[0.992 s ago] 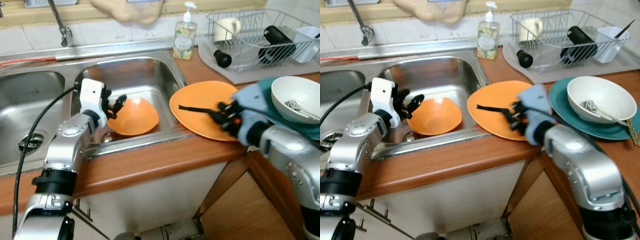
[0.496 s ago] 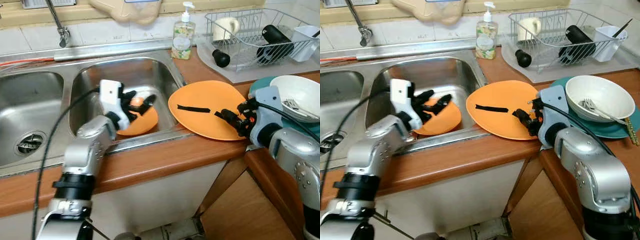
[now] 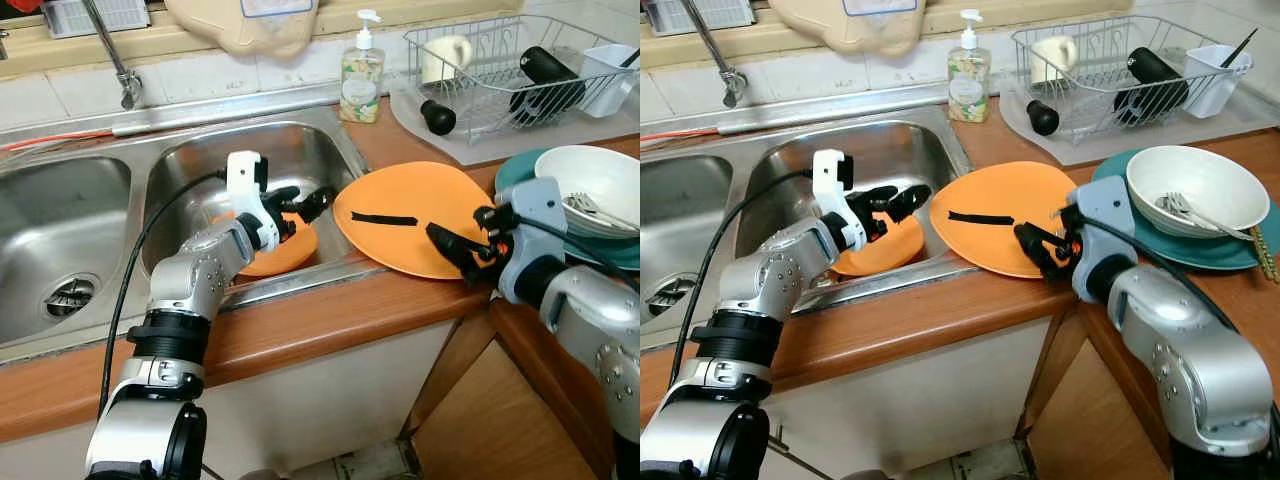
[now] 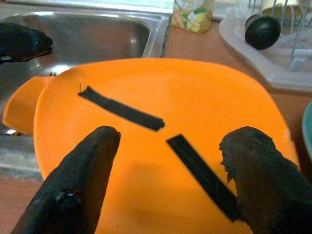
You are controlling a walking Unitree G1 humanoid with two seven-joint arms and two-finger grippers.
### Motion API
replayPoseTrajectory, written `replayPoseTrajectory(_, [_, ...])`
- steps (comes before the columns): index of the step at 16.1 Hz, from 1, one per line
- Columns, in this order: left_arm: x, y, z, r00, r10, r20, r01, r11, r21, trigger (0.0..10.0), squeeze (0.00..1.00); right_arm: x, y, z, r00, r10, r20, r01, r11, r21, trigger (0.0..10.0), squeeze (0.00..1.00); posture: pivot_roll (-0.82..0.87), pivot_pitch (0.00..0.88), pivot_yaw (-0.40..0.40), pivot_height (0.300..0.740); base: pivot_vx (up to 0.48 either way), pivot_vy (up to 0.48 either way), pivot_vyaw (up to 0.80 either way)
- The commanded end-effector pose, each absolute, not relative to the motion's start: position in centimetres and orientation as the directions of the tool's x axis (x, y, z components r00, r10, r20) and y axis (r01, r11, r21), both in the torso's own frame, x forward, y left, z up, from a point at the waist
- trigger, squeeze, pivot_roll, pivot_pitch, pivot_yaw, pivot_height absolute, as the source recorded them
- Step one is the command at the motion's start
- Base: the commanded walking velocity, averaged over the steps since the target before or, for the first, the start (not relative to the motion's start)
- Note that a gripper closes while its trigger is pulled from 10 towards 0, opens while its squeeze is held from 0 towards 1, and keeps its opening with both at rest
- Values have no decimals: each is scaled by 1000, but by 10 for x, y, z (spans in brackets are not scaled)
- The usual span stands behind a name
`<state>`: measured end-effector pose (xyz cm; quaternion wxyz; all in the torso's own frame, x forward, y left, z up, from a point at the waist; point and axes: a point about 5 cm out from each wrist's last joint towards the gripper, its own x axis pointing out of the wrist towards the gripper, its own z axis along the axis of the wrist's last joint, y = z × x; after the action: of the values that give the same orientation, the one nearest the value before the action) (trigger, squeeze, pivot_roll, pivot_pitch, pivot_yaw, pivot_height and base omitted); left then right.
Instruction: Kitchen organization
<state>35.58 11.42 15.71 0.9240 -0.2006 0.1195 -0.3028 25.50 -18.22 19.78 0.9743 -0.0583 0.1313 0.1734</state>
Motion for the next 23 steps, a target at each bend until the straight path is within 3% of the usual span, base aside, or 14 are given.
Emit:
replayPoseTrajectory(1, [358, 114, 162, 778, -623, -88, 523, 718, -459, 10000, 0, 254, -183, 200, 909, 310, -279, -346, 934, -91, 10000, 1000, -119, 0, 107, 740, 0, 0, 0])
replayPoseTrajectory(4, [356, 111, 161, 764, -640, -81, 553, 714, -429, 10000, 0, 254, -190, 200, 917, 256, -306, -305, 945, -121, 10000, 1000, -129, 0, 99, 740, 0, 0, 0])
replayPoseTrajectory(5, [353, 118, 168, 788, -615, -16, 570, 740, -356, 10000, 0, 255, -195, 201, 920, 226, -320, -279, 952, -129, 10000, 969, -127, 0, 91, 740, 0, 0, 0])
replayPoseTrajectory(6, [347, 128, 173, 801, -599, 26, 579, 762, -290, 10000, 0, 256, -198, 200, 917, 214, -336, -268, 956, -122, 10000, 0, -116, 0, 72, 740, 0, 0, 0])
replayPoseTrajectory(9, [321, 151, 181, 802, -593, 66, 594, 781, -192, 10000, 0, 270, -190, 189, 898, 223, -381, -280, 954, -103, 10000, 0, -69, 0, 38, 740, 0, 0, 0])
replayPoseTrajectory(13, [295, 173, 182, 819, -573, 14, 572, 816, -83, 10000, 0, 288, -177, 174, 863, 250, -440, -318, 944, -88, 10000, 0, -38, 0, 14, 740, 0, 0, 0])
replayPoseTrajectory(23, [276, 157, 182, 761, -645, -67, 646, 763, 0, 10000, 0, 319, -138, 158, 829, 369, -420, -401, 916, 13, 10000, 0, -30, 0, 4, 740, 0, 0, 0])
